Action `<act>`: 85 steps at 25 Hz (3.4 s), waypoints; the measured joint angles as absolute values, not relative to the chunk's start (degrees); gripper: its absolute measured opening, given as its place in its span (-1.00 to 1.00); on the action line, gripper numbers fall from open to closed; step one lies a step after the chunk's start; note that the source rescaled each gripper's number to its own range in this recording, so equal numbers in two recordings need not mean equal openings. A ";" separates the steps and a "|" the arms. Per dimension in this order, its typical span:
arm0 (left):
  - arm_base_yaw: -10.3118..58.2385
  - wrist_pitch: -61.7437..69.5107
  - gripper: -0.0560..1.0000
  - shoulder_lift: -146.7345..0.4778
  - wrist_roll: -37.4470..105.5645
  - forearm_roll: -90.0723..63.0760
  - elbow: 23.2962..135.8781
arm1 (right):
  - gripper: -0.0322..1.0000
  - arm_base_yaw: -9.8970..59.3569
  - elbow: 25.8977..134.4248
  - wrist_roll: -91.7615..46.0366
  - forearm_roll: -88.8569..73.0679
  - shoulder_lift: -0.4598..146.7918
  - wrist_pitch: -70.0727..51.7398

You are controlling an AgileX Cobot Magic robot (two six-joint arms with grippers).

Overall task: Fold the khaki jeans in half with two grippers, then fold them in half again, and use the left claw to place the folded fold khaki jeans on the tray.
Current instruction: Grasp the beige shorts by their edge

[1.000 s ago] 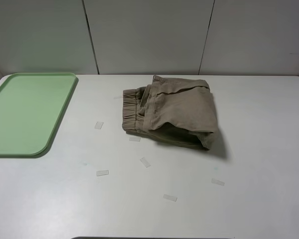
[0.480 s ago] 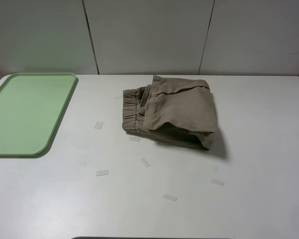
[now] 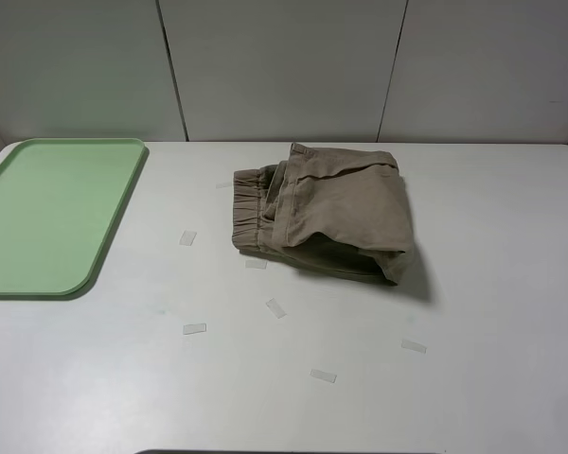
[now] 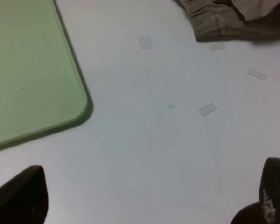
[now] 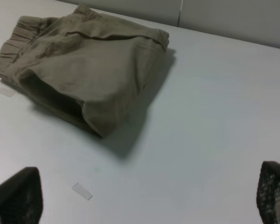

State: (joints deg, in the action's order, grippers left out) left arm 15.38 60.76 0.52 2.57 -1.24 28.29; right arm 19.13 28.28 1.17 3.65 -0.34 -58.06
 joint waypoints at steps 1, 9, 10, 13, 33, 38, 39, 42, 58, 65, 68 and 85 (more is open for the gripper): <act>15.38 60.76 1.00 0.52 2.57 -1.24 28.29 | 0.98 19.13 28.28 1.17 3.65 -0.34 -58.06; 15.38 60.76 1.00 0.52 2.57 -1.24 28.29 | 0.98 19.13 28.28 1.20 3.65 -0.34 -58.06; 15.38 60.76 1.00 0.52 2.57 -1.24 28.29 | 0.98 19.13 28.28 1.20 3.65 -0.34 -58.06; 15.38 60.76 1.00 0.52 2.57 -1.24 28.29 | 0.98 19.13 28.28 1.20 3.65 -0.34 -58.06; 15.38 54.54 1.00 -23.11 -1.33 -2.16 31.88 | 0.98 19.13 28.28 1.20 3.65 -0.34 -58.06; 15.38 46.09 1.00 -40.55 -1.33 -0.81 39.60 | 0.98 19.13 28.28 1.20 3.65 -0.34 -58.06; 15.38 44.92 1.00 -43.38 -1.33 -0.81 41.08 | 0.98 19.13 28.28 1.20 3.65 -0.34 -58.06; 14.52 42.31 1.00 -52.23 -0.94 -1.15 46.02 | 0.98 19.13 28.28 1.20 3.65 -0.34 -58.06; -0.57 38.75 0.94 -88.90 46.72 -49.00 55.36 | 0.98 19.13 28.28 1.20 3.65 -0.34 -58.13; -1.25 42.08 0.92 -103.81 48.82 -53.59 64.69 | 0.98 19.13 28.28 1.20 3.65 -0.34 -58.13; -1.25 43.93 0.92 -109.61 50.78 -56.61 68.28 | 0.98 19.13 28.28 1.20 3.65 -0.34 -58.13; 3.50 54.28 0.92 -129.94 65.22 -70.50 79.72 | 0.98 19.13 28.28 1.20 3.65 -0.34 -58.05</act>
State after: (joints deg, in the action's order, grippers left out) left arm 3.50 54.28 -129.94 65.22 -70.50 79.72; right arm 19.13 28.28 1.20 3.65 -0.34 -58.05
